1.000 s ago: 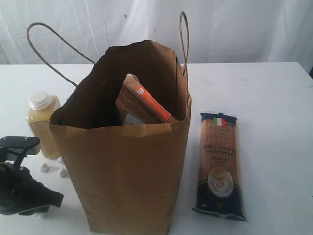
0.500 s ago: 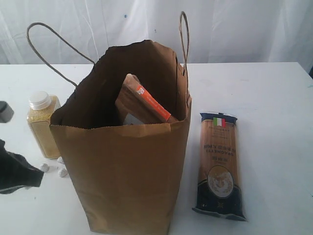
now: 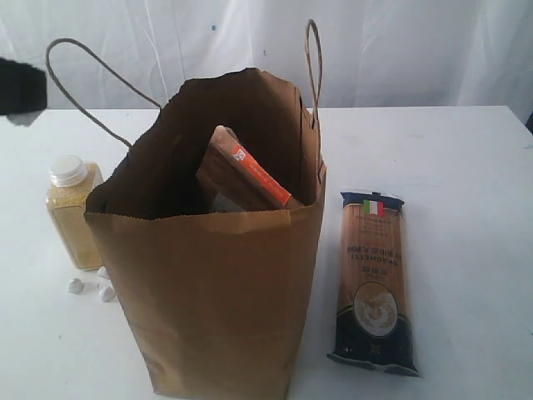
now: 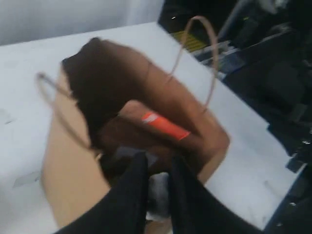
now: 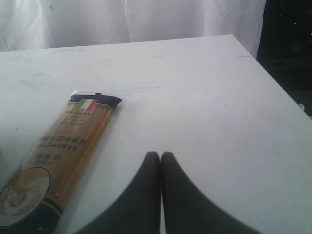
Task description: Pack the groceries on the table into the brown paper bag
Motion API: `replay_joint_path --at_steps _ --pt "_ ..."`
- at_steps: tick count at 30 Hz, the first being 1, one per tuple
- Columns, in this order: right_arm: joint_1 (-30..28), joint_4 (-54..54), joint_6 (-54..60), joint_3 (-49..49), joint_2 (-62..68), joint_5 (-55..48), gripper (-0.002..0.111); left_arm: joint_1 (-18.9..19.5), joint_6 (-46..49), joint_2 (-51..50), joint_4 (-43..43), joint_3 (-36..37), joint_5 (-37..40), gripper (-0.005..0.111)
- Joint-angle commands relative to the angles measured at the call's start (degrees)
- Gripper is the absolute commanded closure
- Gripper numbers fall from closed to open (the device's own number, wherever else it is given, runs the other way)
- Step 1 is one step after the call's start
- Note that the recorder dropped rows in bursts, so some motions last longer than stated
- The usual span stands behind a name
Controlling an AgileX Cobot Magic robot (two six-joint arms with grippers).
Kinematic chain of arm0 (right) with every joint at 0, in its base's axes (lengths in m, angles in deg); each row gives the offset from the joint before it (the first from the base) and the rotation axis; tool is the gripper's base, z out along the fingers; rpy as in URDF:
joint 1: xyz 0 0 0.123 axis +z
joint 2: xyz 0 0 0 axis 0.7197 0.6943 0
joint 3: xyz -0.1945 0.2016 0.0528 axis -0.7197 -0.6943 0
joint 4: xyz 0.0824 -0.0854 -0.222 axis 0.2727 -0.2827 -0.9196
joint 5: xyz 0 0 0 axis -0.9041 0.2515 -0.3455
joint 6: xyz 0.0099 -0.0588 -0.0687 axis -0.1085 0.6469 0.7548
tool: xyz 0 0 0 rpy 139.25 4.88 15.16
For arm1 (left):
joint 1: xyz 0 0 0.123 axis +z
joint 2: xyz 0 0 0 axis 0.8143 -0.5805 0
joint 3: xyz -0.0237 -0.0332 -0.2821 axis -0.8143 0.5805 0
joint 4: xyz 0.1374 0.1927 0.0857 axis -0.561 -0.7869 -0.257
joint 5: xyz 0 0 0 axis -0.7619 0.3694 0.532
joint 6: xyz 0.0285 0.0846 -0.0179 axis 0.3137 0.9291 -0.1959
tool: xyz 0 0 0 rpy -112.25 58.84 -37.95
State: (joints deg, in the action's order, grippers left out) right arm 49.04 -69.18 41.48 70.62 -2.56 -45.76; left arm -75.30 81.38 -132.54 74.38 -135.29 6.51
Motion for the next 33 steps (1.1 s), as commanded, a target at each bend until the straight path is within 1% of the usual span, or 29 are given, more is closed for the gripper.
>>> replay_joint_path --at_steps 1,3,7,8,12,14,16,19,23,27,28,33 --pt "-0.22 -0.19 0.54 -0.11 -0.33 0.33 0.108 -0.03 6.62 -4.66 8.71 -1.76 -0.5 0.107" --pt "-0.22 -0.19 0.54 -0.11 -0.33 0.33 0.108 -0.03 7.39 -9.31 9.15 -3.14 -1.01 0.107" --pt "-0.22 -0.19 0.54 -0.11 -0.33 0.33 0.108 -0.19 16.05 -15.59 17.41 -5.81 -0.91 0.107" --pt "-0.22 -0.19 0.54 -0.11 -0.33 0.33 0.108 -0.73 17.95 -16.88 17.93 -6.52 -1.61 0.107" --pt "-0.22 -0.19 0.54 -0.11 -0.33 0.33 0.108 -3.64 19.51 -22.6 16.92 -9.06 -6.62 0.107" --pt "-0.22 -0.19 0.54 -0.11 -0.33 0.33 0.108 -5.54 20.49 -25.65 15.32 -10.8 -7.5 0.107" --pt "-0.22 -0.19 0.54 -0.11 -0.33 0.33 0.108 -7.67 21.44 -29.18 12.26 -13.06 -8.7 0.107" --pt "-0.22 -0.19 0.54 -0.11 -0.33 0.33 0.108 -9.51 21.28 -33.71 7.12 -15.68 -10.89 0.107" --pt "-0.22 -0.19 0.54 -0.11 -0.33 0.33 0.108 -9.64 19.38 -38.35 6.0 -17.17 -10.65 0.105" --pt "-0.22 -0.19 0.54 -0.11 -0.33 0.33 0.108 -9.64 19.29 -38.98 5.75 -17.17 -10.64 0.091" --pt "-0.22 -0.19 0.54 -0.11 -0.33 0.33 0.108 -9.64 19.29 -38.68 5.56 -17.17 -10.64 0.089" --pt "-0.22 -0.19 0.54 -0.11 -0.33 0.33 0.108 -9.64 18.92 -37.02 4.22 -17.17 -11.67 0.088"
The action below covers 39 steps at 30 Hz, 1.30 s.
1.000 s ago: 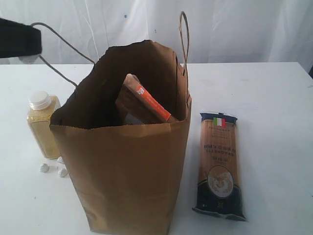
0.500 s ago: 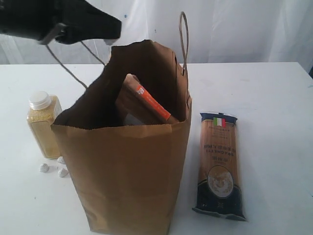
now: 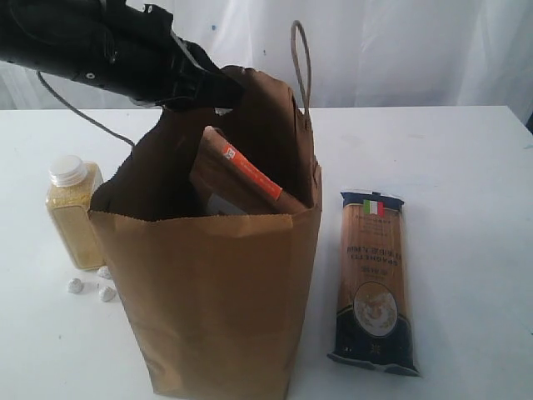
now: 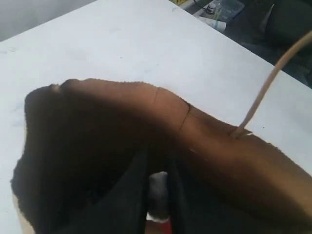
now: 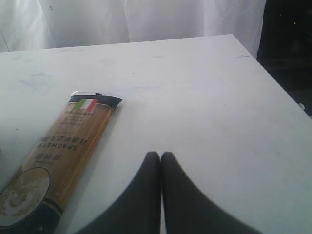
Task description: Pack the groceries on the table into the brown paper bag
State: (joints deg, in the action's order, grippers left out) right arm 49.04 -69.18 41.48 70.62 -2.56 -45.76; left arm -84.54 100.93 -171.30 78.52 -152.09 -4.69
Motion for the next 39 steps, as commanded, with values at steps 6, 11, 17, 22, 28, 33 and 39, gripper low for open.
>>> replay_joint_path --at_steps 6,11,17,22,28,33,39 --pt "-0.22 -0.19 0.54 -0.11 -0.33 0.33 0.108 -0.41 -0.74 1.17 0.34 -0.37 -1.91 0.058" --pt "-0.22 -0.19 0.54 -0.11 -0.33 0.33 0.108 -0.41 -0.74 1.84 1.01 -0.37 2.67 0.029" --pt "-0.22 -0.19 0.54 -0.11 -0.33 0.33 0.108 -0.41 -0.74 12.24 0.7 -0.37 6.79 0.054" --pt "-0.22 -0.19 0.54 -0.11 -0.33 0.33 0.108 -0.41 -0.74 20.58 0.1 -0.37 11.09 0.059" --pt "-0.22 -0.19 0.54 -0.11 -0.33 0.33 0.108 -0.41 -6.9 27.34 -4.71 -0.37 15.33 0.059" --pt "-0.22 -0.19 0.54 -0.11 -0.33 0.33 0.108 -0.41 -26.99 33.39 -26.13 -0.27 23.26 0.059" --pt "-0.22 -0.19 0.54 -0.11 -0.33 0.33 0.108 -0.41 -38.84 43.37 -40.36 7.15 30.67 0.059"
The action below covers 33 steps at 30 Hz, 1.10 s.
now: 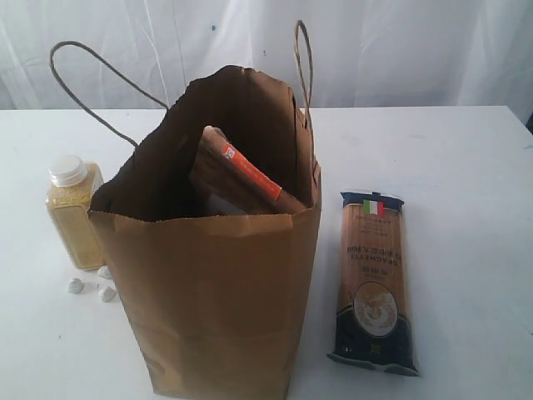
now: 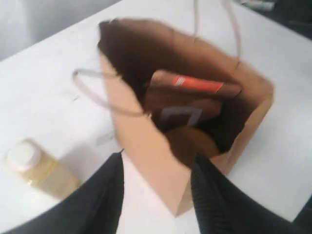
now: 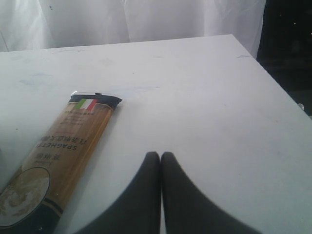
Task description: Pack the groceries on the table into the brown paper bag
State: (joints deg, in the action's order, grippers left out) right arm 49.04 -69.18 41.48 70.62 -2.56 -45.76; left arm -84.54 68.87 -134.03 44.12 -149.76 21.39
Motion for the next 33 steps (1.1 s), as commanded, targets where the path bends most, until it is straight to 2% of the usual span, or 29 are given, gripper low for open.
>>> replay_joint_path --at_steps 1,6,8,13,18,20,24,29,33 --pt "-0.22 -0.19 0.54 -0.11 -0.33 0.33 0.108 -0.41 -7.61 7.73 -6.39 6.72 4.58 0.059" --pt "-0.22 -0.19 0.54 -0.11 -0.33 0.33 0.108 -0.41 -16.11 12.19 -9.61 16.65 4.47 0.059" --pt "-0.22 -0.19 0.54 -0.11 -0.33 0.33 0.108 -0.41 -20.69 12.49 -9.99 22.23 1.97 0.059" --pt "-0.22 -0.19 0.54 -0.11 -0.33 0.33 0.108 -0.41 -28.07 11.7 -10.72 37.27 -14.33 0.053" --pt "-0.22 -0.19 0.54 -0.11 -0.33 0.33 0.108 -0.41 -45.73 7.42 -22.69 46.97 -29.7 0.037" --pt "-0.22 -0.19 0.54 -0.11 -0.33 0.33 0.108 -0.41 -51.52 4.47 -28.87 48.18 -33.15 0.036" --pt "-0.22 -0.19 0.54 -0.11 -0.33 0.33 0.108 -0.3 -57.94 -4.27 -37.14 47.24 -35.28 0.036" --pt "-0.22 -0.19 0.54 -0.11 -0.33 0.33 0.108 -0.3 -58.39 -14.59 -39.99 44.92 -40.03 0.036" --pt "-0.22 -0.19 0.54 -0.11 -0.33 0.33 0.108 1.98 -59.3 -21.3 -41.64 42.86 -40.56 0.036"
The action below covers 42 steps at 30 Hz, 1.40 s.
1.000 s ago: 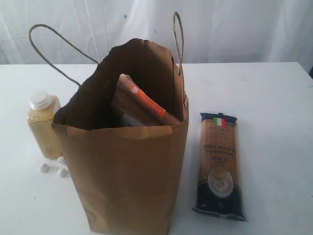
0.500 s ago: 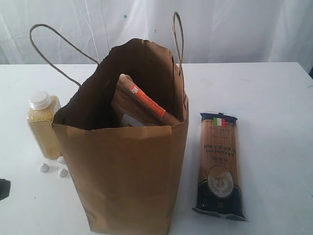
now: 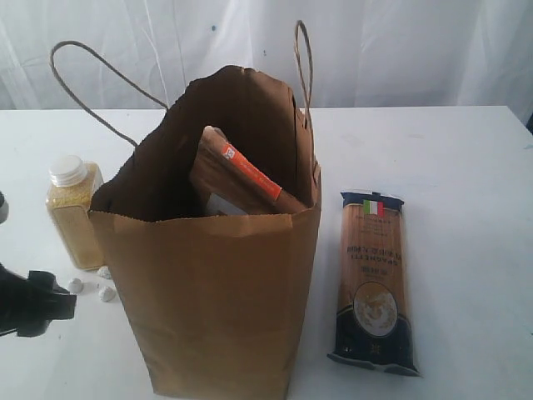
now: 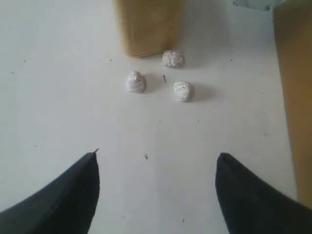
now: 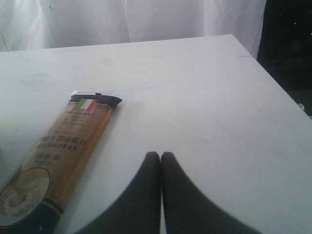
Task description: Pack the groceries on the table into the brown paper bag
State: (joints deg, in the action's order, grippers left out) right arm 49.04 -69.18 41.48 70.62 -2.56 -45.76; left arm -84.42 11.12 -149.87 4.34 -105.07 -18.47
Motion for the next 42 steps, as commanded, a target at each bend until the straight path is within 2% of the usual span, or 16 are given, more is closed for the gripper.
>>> replay_joint_path --at_steps 1,5,8,16,23,31,36,38,41,42 --pt "-0.22 -0.19 0.54 -0.11 -0.33 0.33 0.108 2.72 -1.55 -6.7 -1.87 -2.28 -0.79 0.036" --pt "-0.22 -0.19 0.54 -0.11 -0.33 0.33 0.108 6.11 -1.55 -11.46 -2.11 -3.84 -2.84 0.036" --pt "-0.22 -0.19 0.54 -0.11 -0.33 0.33 0.108 7.3 -1.55 -14.14 -2.72 -4.76 -4.62 0.036" --pt "-0.22 -0.19 0.54 -0.11 -0.33 0.33 0.108 8.15 -1.13 -20.48 -3.99 -5.71 -9.62 0.036" --pt "-0.22 -0.19 0.54 -0.11 -0.33 0.33 0.108 10.65 -1.13 -24.93 -3.99 -7.92 -10.22 0.036" --pt "-0.22 -0.19 0.54 -0.11 -0.33 0.33 0.108 11.72 0.62 -29.13 -3.99 -8.06 -14.7 0.036" --pt "-0.22 -0.19 0.54 -0.11 -0.33 0.33 0.108 13.88 0.62 -31.62 -3.99 -8.06 -16.53 0.037" --pt "-0.22 -0.19 0.54 -0.11 -0.33 0.33 0.108 15.02 1.02 -32.36 -3.99 -8.06 -16.13 0.039" --pt "-0.22 -0.19 0.54 -0.11 -0.33 0.33 0.108 16.1 3.34 -33.45 -3.99 -8.06 -17.43 0.052" --pt "-0.22 -0.19 0.54 -0.11 -0.33 0.33 0.108 16.1 3.44 -33.55 -3.99 -8.06 -17.58 0.053"
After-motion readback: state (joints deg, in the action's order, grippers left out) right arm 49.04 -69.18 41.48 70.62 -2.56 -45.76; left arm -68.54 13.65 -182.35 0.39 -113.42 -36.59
